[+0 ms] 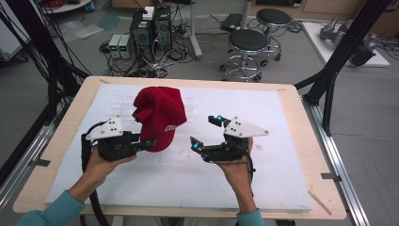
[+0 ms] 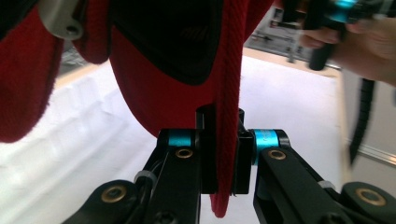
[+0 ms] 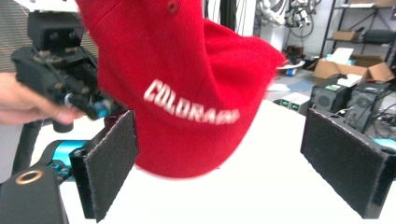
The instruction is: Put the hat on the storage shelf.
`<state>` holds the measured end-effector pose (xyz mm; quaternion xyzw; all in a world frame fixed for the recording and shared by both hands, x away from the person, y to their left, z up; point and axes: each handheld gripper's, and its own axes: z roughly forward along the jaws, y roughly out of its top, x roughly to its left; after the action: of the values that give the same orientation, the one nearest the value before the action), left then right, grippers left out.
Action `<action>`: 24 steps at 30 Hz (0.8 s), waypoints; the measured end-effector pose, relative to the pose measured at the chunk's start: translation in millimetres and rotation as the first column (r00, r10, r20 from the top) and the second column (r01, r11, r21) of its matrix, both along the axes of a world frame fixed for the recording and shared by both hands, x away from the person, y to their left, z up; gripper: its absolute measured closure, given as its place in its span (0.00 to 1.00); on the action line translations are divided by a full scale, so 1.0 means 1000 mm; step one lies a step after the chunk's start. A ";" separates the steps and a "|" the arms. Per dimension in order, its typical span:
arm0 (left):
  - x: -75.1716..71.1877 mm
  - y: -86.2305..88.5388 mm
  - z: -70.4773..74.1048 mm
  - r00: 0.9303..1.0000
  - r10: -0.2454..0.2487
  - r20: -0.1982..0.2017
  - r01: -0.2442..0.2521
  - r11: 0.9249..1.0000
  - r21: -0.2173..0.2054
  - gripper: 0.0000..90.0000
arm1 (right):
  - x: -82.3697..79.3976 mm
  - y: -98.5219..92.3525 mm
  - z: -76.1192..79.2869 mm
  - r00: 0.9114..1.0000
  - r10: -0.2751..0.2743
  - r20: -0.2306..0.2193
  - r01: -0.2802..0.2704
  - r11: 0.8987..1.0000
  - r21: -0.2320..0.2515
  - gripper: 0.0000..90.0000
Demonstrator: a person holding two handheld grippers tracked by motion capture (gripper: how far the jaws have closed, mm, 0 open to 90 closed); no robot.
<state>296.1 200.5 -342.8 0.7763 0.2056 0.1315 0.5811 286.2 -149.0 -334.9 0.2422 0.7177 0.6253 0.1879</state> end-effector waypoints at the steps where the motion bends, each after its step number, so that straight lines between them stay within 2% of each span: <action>1: 0.002 0.003 0.001 1.000 0.016 0.004 -0.016 1.000 -0.006 0.95 | -0.001 -0.004 -0.001 1.000 -0.006 0.003 0.006 1.000 0.002 0.12; 6: 0.012 0.014 0.007 0.996 0.085 0.025 -0.085 0.996 -0.003 0.95 | -0.005 -0.028 -0.010 0.998 -0.061 -0.018 0.061 0.998 0.003 0.12; 11: 0.025 0.023 0.013 0.987 0.150 0.057 -0.150 0.989 0.003 0.95 | -0.010 -0.052 -0.018 0.993 -0.110 -0.032 0.110 0.994 0.011 0.12; 14: 0.031 0.026 0.017 0.979 0.187 0.083 -0.188 0.982 0.010 0.95 | -0.015 -0.068 -0.024 0.990 -0.140 -0.035 0.140 0.990 0.010 0.12; 18: 0.041 0.032 0.020 0.964 0.241 0.111 -0.244 0.970 0.014 0.95 | -0.021 -0.086 -0.032 0.984 -0.173 -0.052 0.174 0.985 0.015 0.12; 24: 0.062 0.042 0.018 0.943 0.306 0.128 -0.311 0.950 0.019 0.95 | -0.027 -0.108 -0.047 0.975 -0.212 -0.069 0.214 0.977 0.011 0.12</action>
<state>357.7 242.1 -324.8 0.7362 0.2857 0.2726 0.5496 258.8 -256.8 -381.8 0.3405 0.6877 0.5997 0.2272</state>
